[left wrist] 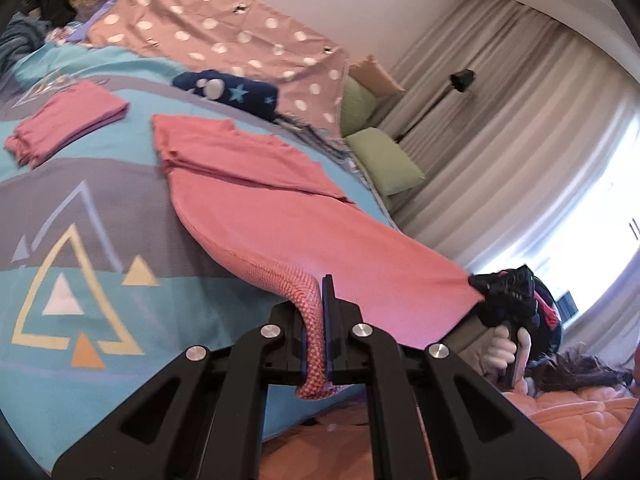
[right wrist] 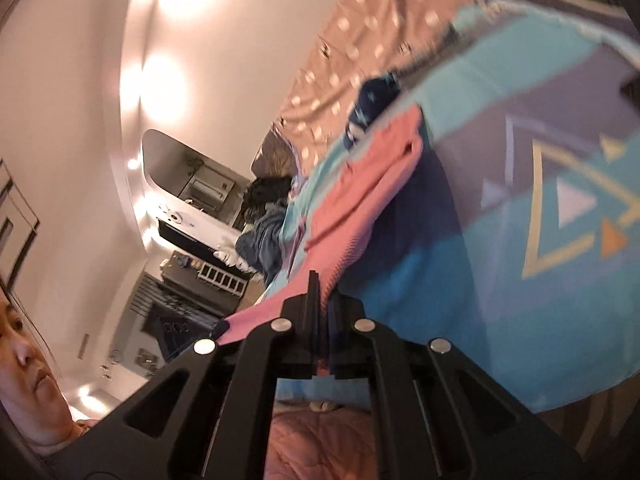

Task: Fold small clothes
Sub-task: 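Lift the hem with both grippers and fold it over toward the collar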

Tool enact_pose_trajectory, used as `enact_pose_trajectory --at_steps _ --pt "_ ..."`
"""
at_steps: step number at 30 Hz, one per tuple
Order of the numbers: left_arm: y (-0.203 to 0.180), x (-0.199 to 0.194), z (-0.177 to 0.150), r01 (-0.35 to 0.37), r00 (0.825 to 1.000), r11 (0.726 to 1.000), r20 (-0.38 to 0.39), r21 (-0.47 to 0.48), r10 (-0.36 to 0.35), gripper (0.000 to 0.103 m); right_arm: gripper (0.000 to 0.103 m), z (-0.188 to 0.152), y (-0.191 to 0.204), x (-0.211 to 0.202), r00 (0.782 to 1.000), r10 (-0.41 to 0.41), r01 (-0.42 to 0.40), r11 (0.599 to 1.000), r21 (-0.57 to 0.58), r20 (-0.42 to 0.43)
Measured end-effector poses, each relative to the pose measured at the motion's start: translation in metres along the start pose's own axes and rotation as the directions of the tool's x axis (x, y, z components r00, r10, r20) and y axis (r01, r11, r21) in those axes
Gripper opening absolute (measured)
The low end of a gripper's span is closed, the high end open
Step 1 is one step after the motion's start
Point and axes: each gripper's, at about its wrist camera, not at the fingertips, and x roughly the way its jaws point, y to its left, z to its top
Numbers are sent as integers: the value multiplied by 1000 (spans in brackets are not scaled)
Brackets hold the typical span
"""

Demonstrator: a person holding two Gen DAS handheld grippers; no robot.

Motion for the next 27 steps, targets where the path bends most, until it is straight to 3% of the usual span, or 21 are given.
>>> enact_pose_trajectory --at_steps 4,11,27 --pt "-8 -4 -2 -20 1000 1000 0 20 20 6 3 4 2 5 1000 15 -15 1000 -11 8" --pt "6 -4 -3 -22 1000 999 7 -45 22 6 3 16 -10 11 999 32 -33 998 44 18" --pt "14 12 56 -10 995 999 97 -52 15 6 3 72 4 50 994 57 -56 998 -9 90"
